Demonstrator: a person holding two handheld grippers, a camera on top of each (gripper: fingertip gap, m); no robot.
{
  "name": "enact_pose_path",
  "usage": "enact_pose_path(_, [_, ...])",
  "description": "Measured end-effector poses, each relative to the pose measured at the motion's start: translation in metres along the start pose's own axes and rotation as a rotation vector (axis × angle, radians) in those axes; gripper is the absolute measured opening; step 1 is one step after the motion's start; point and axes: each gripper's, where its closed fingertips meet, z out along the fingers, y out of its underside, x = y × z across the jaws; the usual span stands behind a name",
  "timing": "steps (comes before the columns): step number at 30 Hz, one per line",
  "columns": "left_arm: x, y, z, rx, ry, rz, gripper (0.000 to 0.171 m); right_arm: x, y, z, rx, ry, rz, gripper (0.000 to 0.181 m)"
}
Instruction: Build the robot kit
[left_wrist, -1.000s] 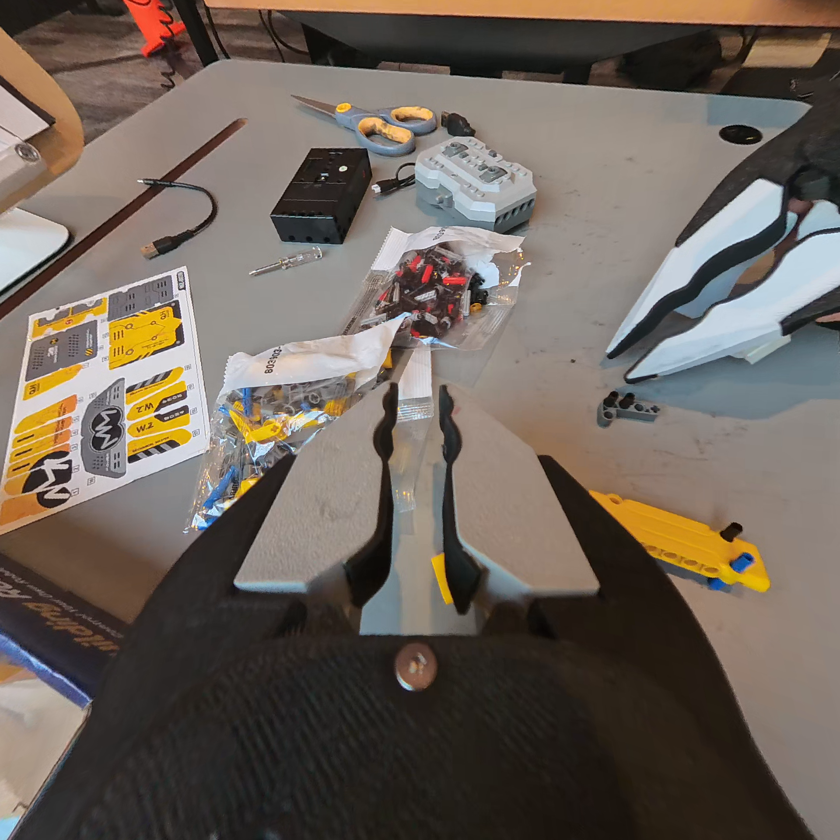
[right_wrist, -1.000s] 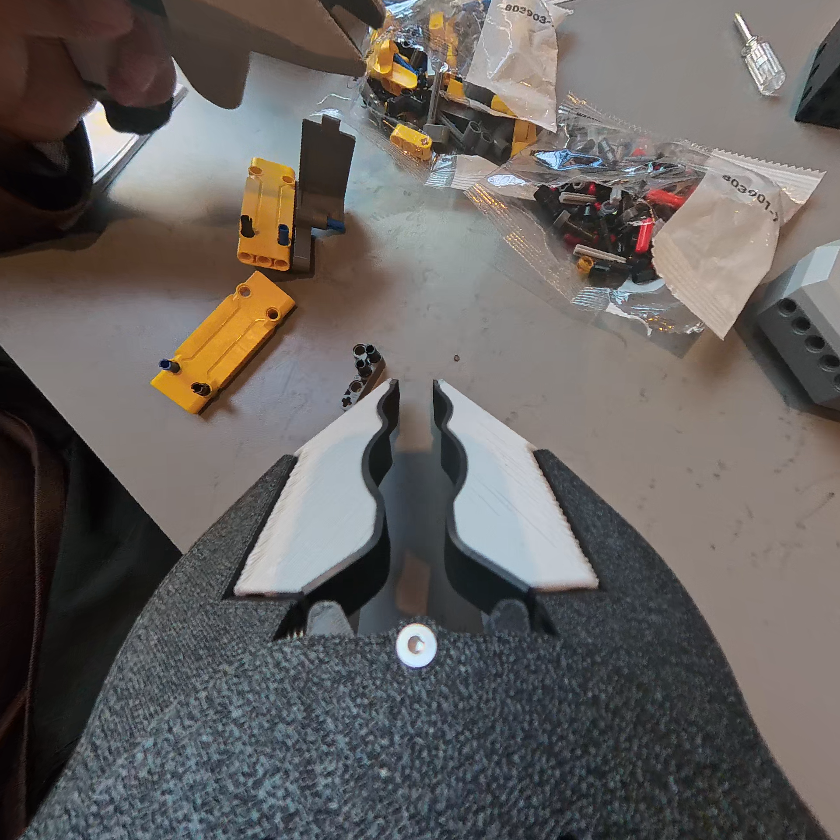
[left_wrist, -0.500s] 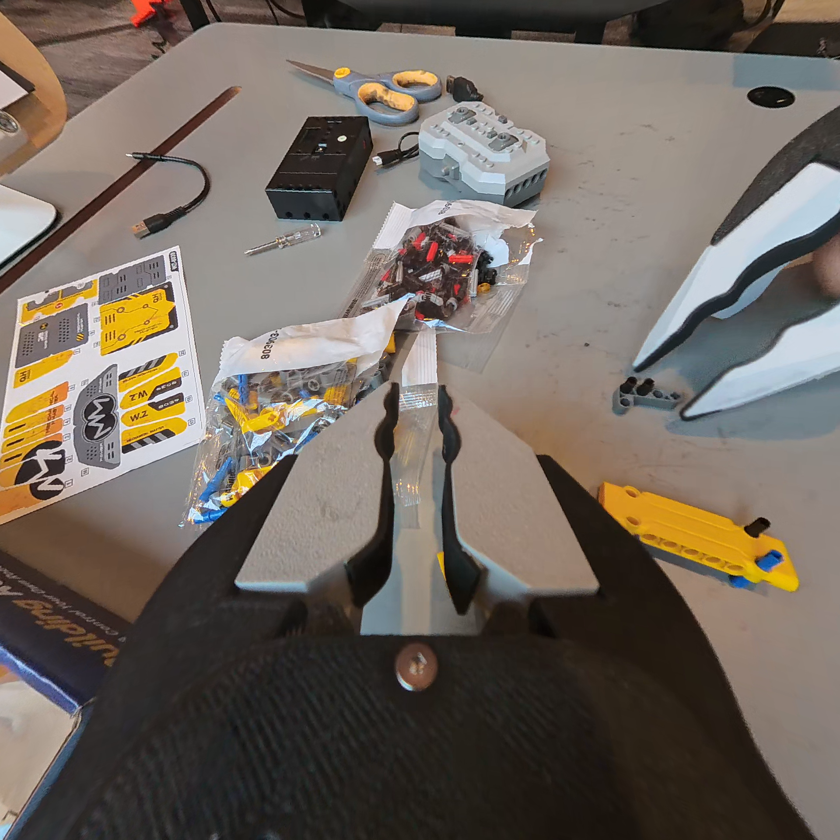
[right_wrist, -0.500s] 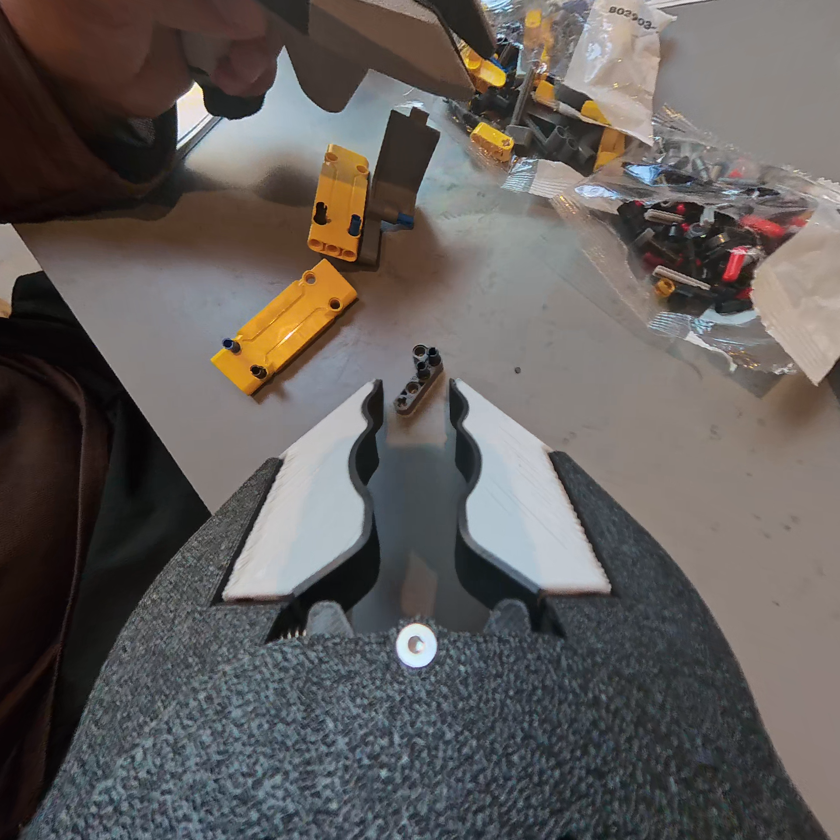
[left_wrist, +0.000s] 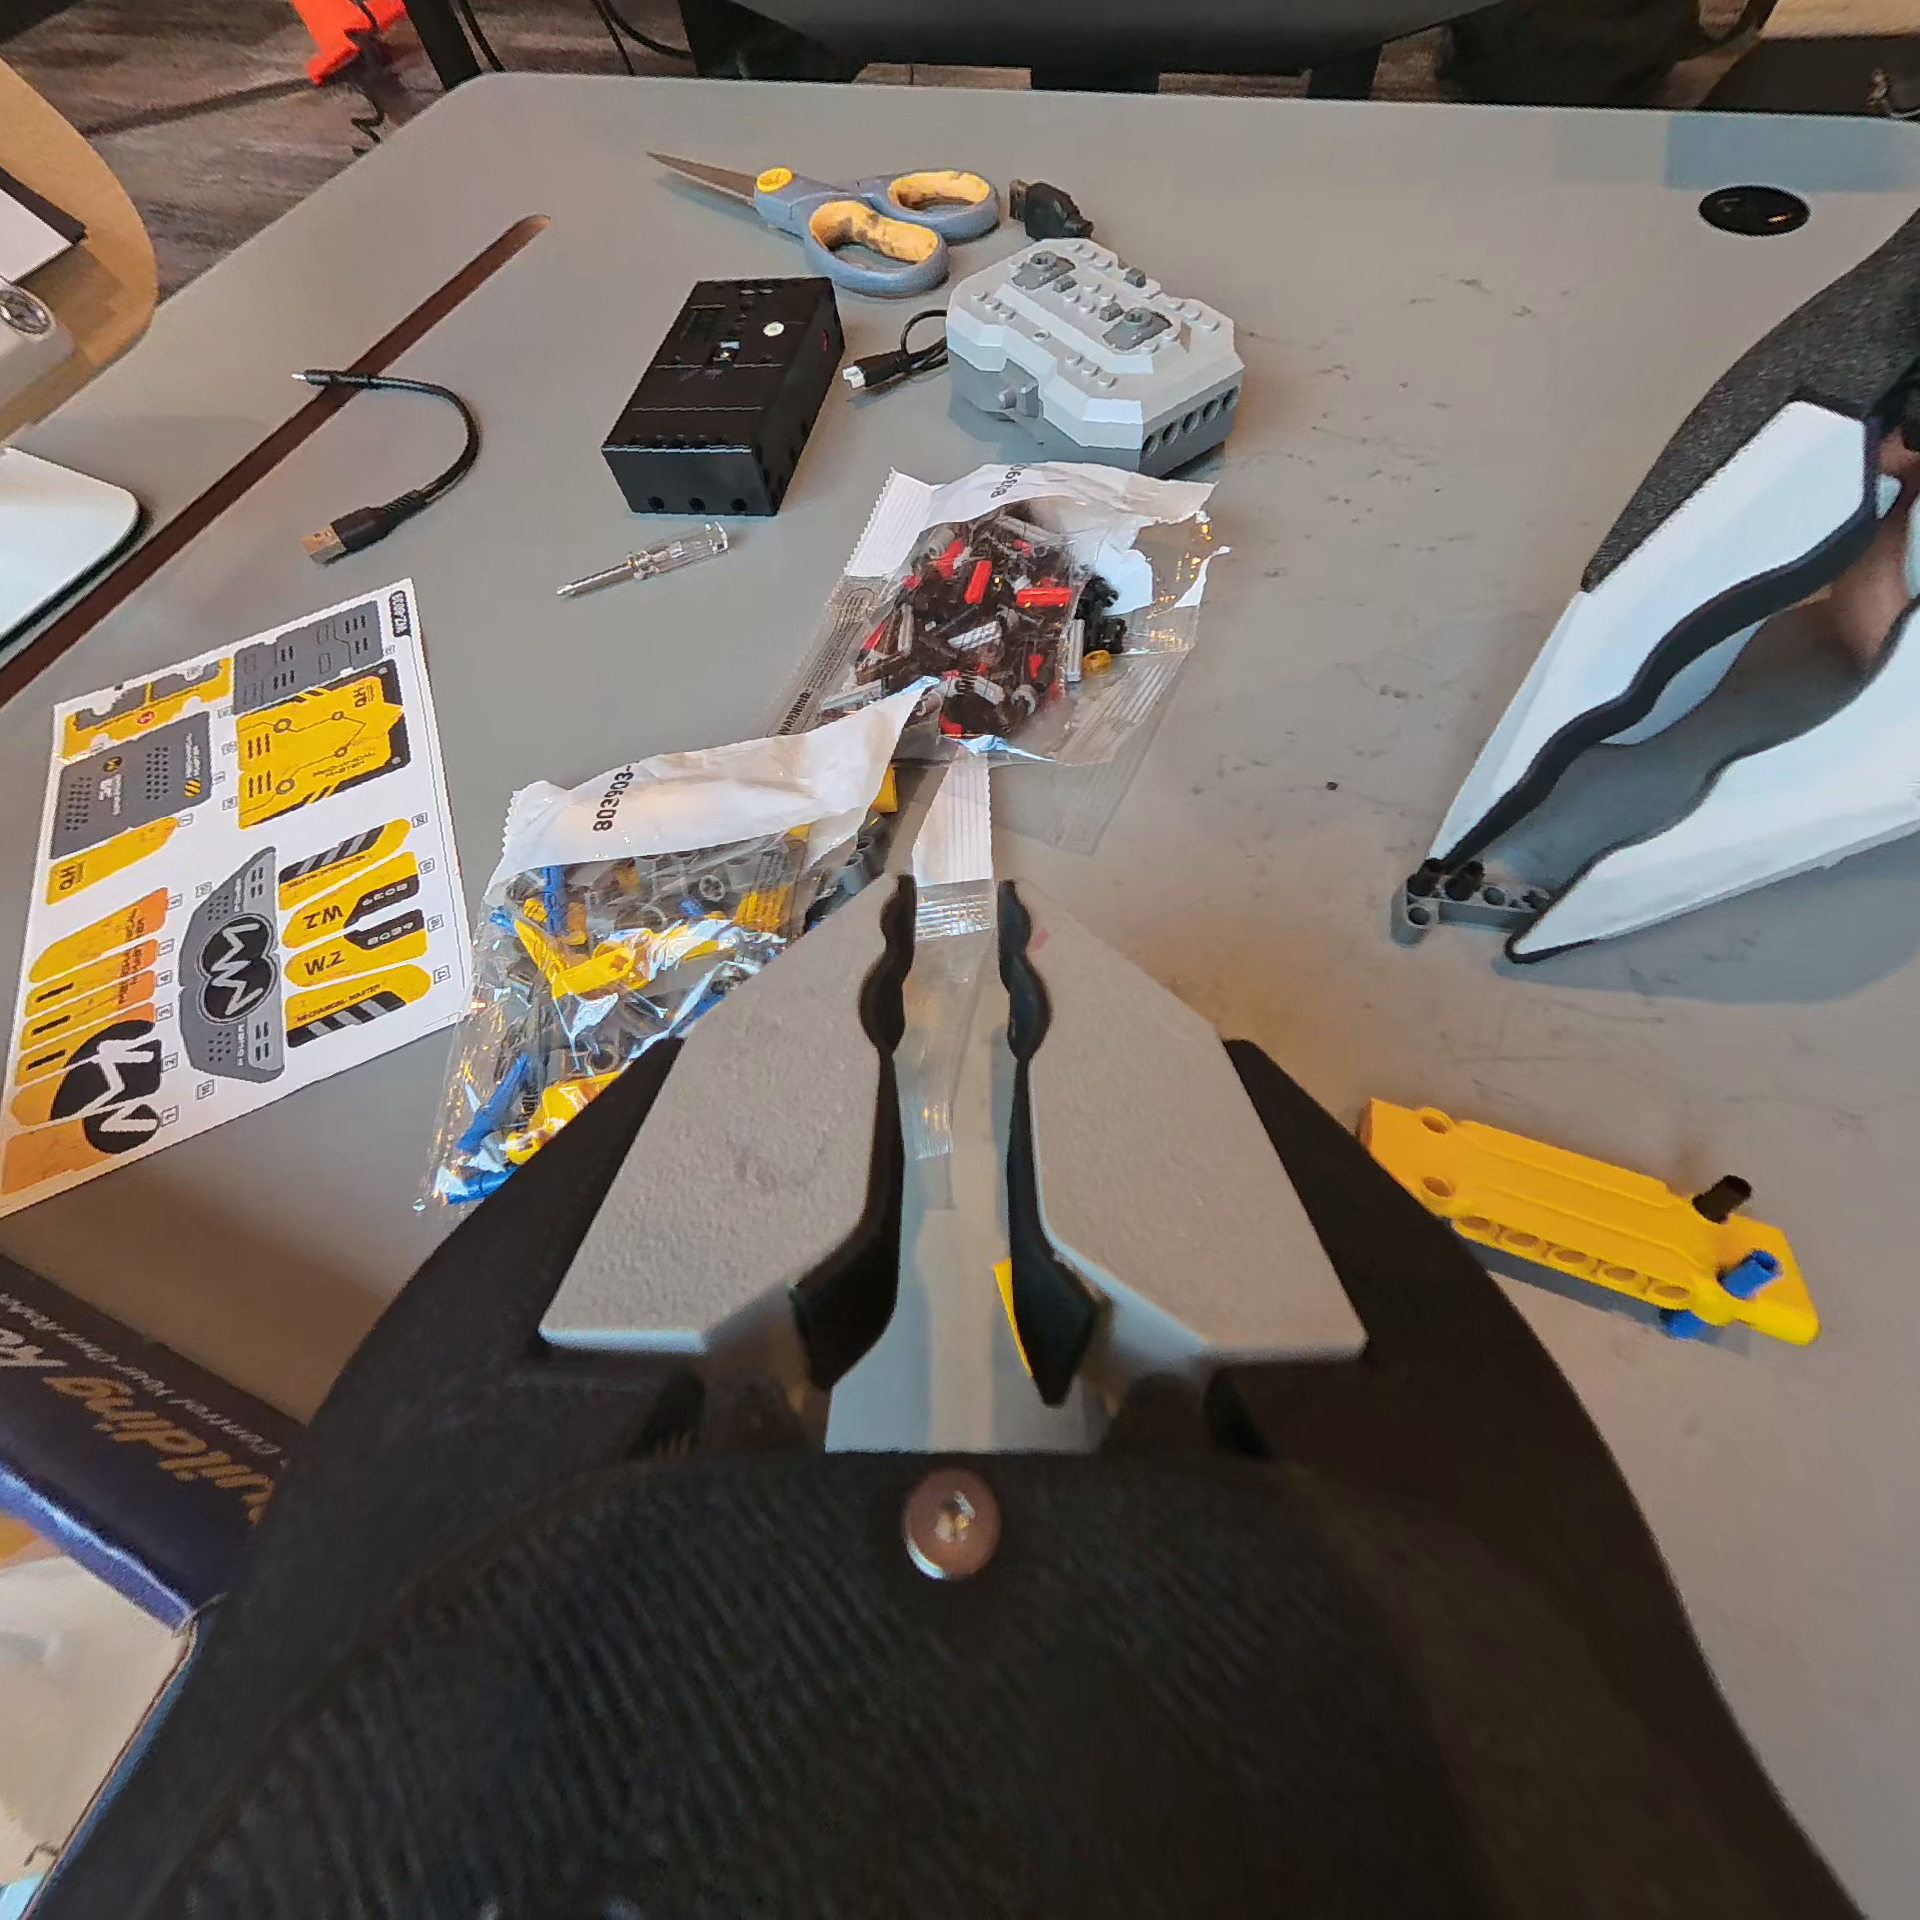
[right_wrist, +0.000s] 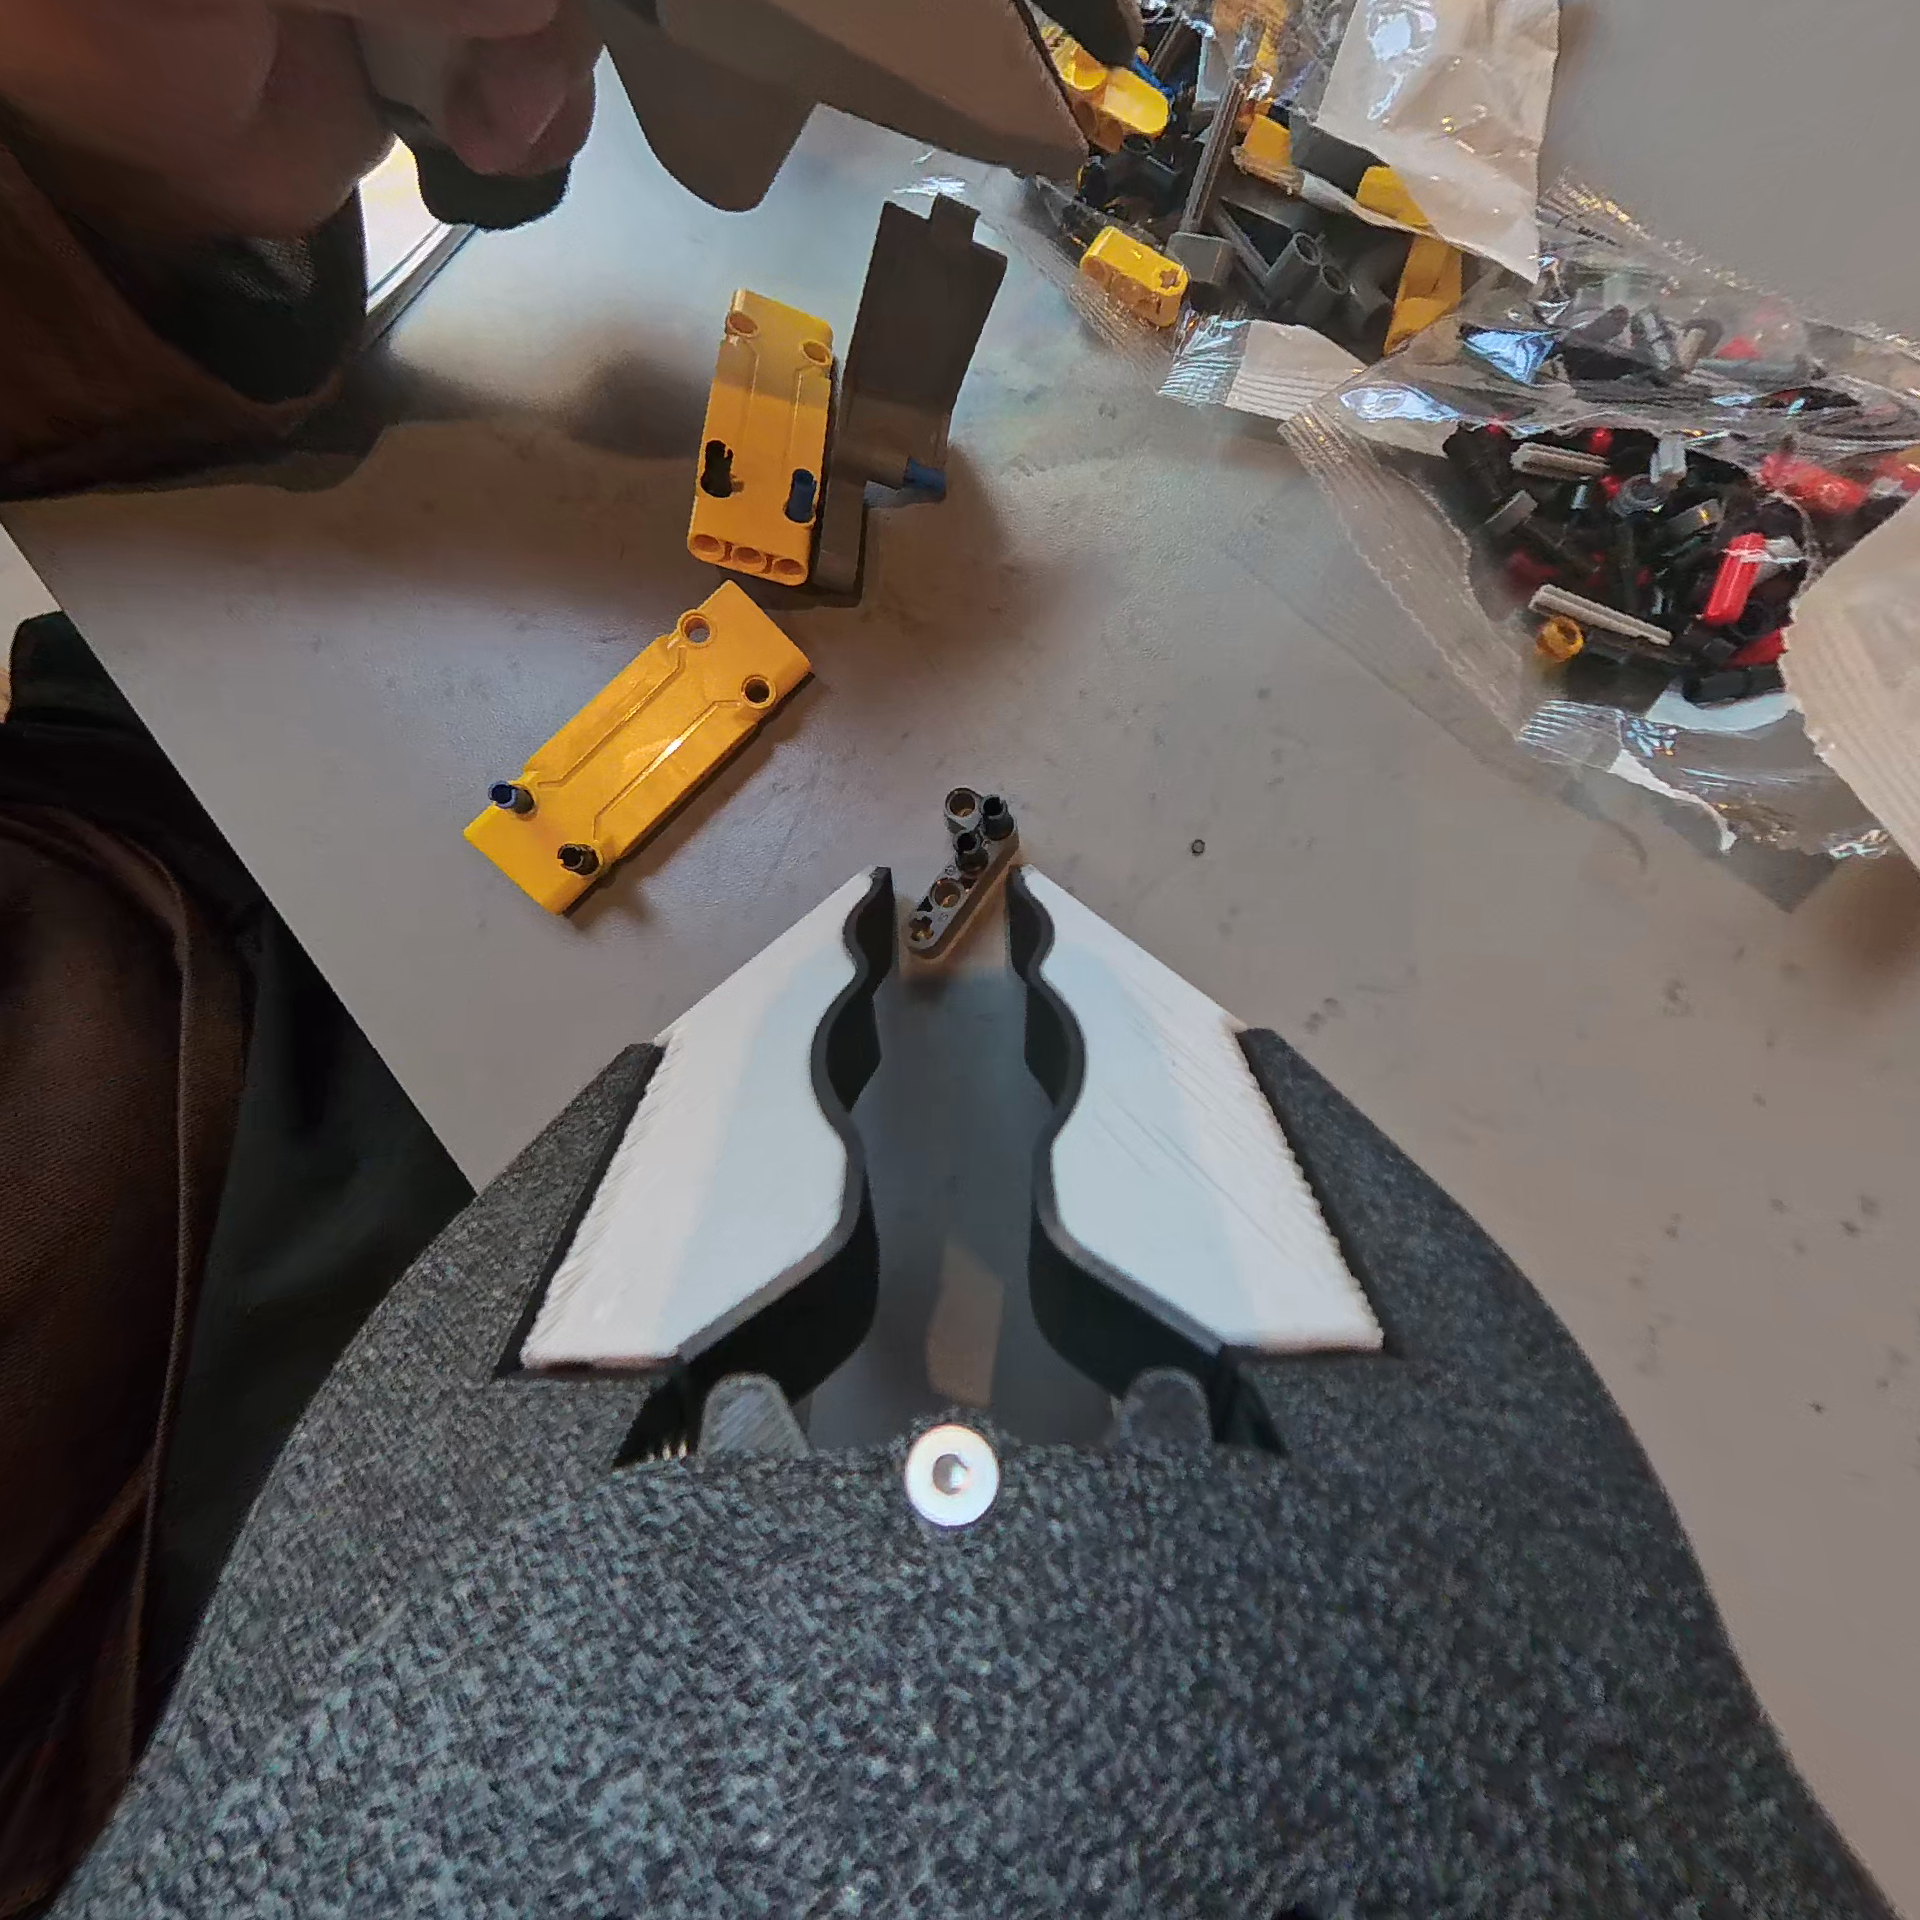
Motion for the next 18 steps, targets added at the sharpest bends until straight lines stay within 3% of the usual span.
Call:
enact_pose_path(12, [-0.0003, 0.0009, 0.001, -0.006, -0.003, 0.006, 0.012, -0.0005, 0.0013, -0.0028, 0.004, 0.002, -0.009, 0.025])
enact_pose_path(18, [-0.0003, -0.0008, 0.0006, 0.002, -0.003, 0.006, 0.011, 0.0053, 0.0023, -0.002, -0.003, 0.028, 0.017, 0.01])
